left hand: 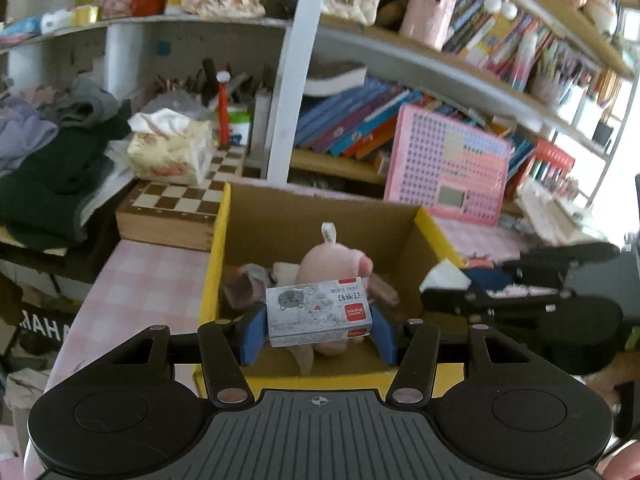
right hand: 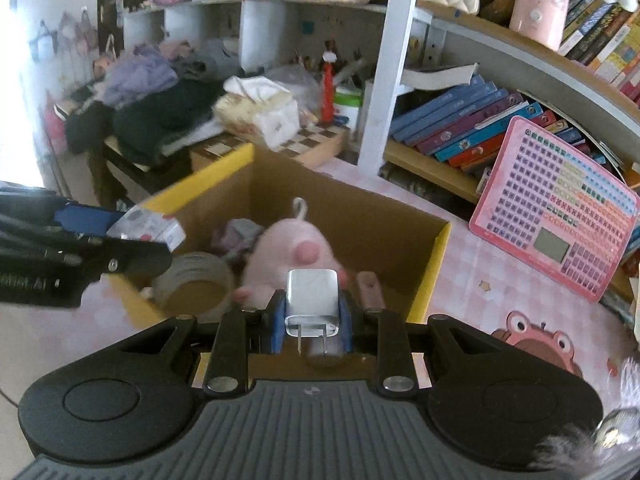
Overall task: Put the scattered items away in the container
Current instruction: 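Lower both held items into the yellow box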
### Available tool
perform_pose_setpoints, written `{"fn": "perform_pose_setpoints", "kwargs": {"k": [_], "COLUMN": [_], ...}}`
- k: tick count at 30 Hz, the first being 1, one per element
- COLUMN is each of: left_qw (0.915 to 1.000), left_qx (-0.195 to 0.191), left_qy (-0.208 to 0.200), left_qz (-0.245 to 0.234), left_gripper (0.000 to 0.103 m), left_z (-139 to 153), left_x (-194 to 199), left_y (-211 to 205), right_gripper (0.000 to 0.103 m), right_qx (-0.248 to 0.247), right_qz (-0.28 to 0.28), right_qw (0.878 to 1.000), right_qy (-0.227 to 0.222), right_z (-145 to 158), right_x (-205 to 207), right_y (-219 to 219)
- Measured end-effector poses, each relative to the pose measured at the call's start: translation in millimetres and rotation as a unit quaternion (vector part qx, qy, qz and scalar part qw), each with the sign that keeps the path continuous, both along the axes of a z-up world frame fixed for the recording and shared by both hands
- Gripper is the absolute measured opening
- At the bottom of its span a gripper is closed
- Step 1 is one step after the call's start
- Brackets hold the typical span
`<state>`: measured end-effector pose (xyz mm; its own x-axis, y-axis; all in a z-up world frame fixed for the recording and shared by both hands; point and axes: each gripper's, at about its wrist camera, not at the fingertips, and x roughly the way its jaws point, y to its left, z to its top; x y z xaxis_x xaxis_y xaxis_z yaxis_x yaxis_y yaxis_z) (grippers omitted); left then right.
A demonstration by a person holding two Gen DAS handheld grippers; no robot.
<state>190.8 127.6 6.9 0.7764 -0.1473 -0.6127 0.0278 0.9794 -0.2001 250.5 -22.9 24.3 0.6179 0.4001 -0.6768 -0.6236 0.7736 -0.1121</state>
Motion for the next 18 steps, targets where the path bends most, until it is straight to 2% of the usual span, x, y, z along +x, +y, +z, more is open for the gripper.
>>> {"fn": "perform_pose_setpoints", "kwargs": {"k": [4,8,13,18], "left_qw": [0.9997,0.9987,0.9955,0.9925], "left_qx": [0.022,0.035,0.08,0.108], "left_qy": [0.012,0.036,0.051,0.058], "left_qz": [0.002,-0.001,-0.004,0.0], "left_gripper": [0.054,0.054,0.054,0.056], "left_z": [-12,-24,-33,-35], "left_x": [23,45,61,71], "left_y": [-4,-9,-19,-27], "right_gripper": [0.025,0.025,0.025,0.025], "right_qx": [-0.034,-0.063,-0.093,-0.12], "right_qz": [0.026,0.055,0.103,0.105], "right_qw": [0.999,0.996,0.989,0.986], "right_qy": [0.004,0.03,0.05,0.057], "right_z": [-13,-27,-37,-49], "right_x": [26,45,55,69], "right_y": [11,20,30,31]}}
